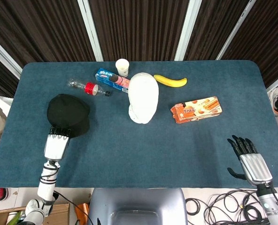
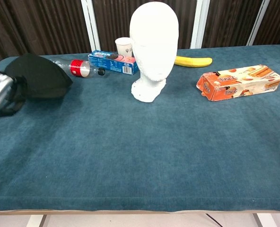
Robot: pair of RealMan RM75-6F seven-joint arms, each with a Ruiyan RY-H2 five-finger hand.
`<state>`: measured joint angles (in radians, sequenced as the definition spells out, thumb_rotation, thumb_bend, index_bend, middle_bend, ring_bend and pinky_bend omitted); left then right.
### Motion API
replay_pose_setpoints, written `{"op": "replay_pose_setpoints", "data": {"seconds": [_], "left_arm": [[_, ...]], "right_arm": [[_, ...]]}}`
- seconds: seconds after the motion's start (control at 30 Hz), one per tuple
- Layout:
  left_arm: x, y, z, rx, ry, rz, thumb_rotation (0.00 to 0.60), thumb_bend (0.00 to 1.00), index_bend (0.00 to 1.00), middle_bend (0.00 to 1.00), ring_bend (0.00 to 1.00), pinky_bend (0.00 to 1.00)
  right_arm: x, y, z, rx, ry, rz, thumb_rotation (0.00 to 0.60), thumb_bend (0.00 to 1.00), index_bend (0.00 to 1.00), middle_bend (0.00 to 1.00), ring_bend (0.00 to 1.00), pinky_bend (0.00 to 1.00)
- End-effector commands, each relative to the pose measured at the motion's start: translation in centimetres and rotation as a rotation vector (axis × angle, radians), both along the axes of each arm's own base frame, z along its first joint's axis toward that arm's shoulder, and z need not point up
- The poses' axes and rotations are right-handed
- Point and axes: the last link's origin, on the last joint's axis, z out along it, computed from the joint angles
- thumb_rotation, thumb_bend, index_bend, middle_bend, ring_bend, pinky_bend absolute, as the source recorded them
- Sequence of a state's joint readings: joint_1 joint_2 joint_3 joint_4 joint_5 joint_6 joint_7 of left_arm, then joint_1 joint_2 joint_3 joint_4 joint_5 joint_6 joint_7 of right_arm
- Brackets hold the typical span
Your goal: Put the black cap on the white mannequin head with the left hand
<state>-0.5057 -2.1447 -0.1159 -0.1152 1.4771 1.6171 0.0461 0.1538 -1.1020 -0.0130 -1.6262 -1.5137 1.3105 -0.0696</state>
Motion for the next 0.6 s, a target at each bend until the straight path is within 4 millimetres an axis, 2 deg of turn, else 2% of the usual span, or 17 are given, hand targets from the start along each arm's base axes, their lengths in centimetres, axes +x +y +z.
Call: {"op": "replay_pose_setpoints", "data": {"seconds": [0.03, 0.37, 0.5, 0.6], "left_arm": [[0.3, 0.6, 2.2, 0.065, -0.017, -0.059, 0.600, 0.52, 0.75, 0.72, 0.59, 0.40], [2.2, 1.7, 9.1, 0.319, 0.017, -0.264, 0.600, 0.56, 0.76, 0.74, 0.59, 0.40], [3.8, 2.6, 11.1, 0.392, 0.052, -0.353, 0.600, 0.56, 0.77, 0.75, 0.59, 0.40], [4.1, 2.8, 11.3, 0.399, 0.058, -0.363, 0.600, 0.56, 0.77, 0.75, 0.59, 0.40]], "right_arm": [[0.0, 0.0, 0.0, 0.002, 0.000, -0.001, 0.600, 0.17, 0.00, 0.00, 0.00, 0.00], [0.2, 0.0, 0.0, 0.007, -0.008, 0.004, 0.600, 0.17, 0.00, 0.00, 0.00, 0.00], [0.2, 0.1, 0.0, 0.008, -0.012, 0.005, 0.600, 0.17, 0.00, 0.00, 0.00, 0.00], [0.2, 0.1, 0.1, 0.008, -0.012, 0.005, 0.600, 0.17, 0.00, 0.00, 0.00, 0.00]]}}
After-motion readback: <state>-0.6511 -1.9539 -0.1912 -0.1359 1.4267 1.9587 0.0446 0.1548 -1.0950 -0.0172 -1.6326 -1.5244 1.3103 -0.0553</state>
